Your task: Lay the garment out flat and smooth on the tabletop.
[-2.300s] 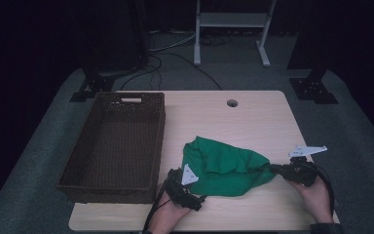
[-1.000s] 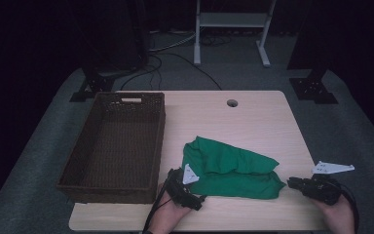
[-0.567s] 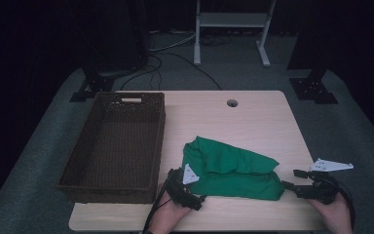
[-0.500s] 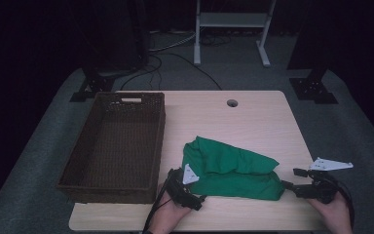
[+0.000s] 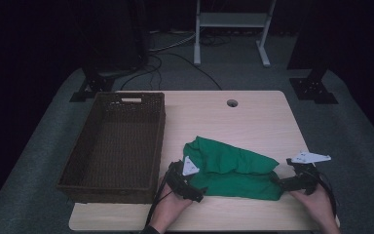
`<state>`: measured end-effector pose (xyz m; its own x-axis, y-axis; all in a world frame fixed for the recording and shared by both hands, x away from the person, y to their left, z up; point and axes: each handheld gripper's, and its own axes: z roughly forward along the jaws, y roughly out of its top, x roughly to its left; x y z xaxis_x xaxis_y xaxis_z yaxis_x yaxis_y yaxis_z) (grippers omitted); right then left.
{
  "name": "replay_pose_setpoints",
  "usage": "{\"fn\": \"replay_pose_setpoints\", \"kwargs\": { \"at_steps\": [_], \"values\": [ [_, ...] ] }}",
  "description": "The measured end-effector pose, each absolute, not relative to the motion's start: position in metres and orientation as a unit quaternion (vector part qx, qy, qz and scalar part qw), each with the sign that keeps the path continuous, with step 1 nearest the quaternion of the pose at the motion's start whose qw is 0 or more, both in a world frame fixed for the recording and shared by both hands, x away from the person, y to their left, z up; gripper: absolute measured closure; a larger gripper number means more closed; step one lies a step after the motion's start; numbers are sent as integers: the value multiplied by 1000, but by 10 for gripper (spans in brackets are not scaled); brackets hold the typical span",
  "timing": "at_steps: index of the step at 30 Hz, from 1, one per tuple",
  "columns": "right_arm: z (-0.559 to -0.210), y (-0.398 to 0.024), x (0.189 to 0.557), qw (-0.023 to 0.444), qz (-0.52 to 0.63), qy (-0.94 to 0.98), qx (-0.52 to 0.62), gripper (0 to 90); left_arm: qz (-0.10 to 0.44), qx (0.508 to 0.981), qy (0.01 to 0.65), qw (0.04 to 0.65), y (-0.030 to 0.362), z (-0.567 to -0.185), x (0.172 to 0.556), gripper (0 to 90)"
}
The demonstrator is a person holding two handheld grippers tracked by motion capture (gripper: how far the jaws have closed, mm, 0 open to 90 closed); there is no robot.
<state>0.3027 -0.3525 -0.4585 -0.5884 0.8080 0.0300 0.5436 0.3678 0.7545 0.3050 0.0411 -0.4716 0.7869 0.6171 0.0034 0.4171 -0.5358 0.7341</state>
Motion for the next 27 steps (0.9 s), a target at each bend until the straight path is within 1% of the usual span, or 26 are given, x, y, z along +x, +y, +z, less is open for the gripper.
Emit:
{"fn": "replay_pose_setpoints", "kwargs": {
  "at_steps": [5,12,18,27],
  "values": [
    [-468,-343,310,180,343,821,419,0,136,866,300,376,35,-473,322,0],
    [-479,-340,323,183,315,830,422,0,123,879,293,355,28,-481,341,0],
    [-481,-339,324,179,308,832,424,0,124,882,291,348,27,-482,340,0],
    [-482,-343,313,166,314,832,427,0,124,881,294,349,35,-482,321,0]
  ]
}}
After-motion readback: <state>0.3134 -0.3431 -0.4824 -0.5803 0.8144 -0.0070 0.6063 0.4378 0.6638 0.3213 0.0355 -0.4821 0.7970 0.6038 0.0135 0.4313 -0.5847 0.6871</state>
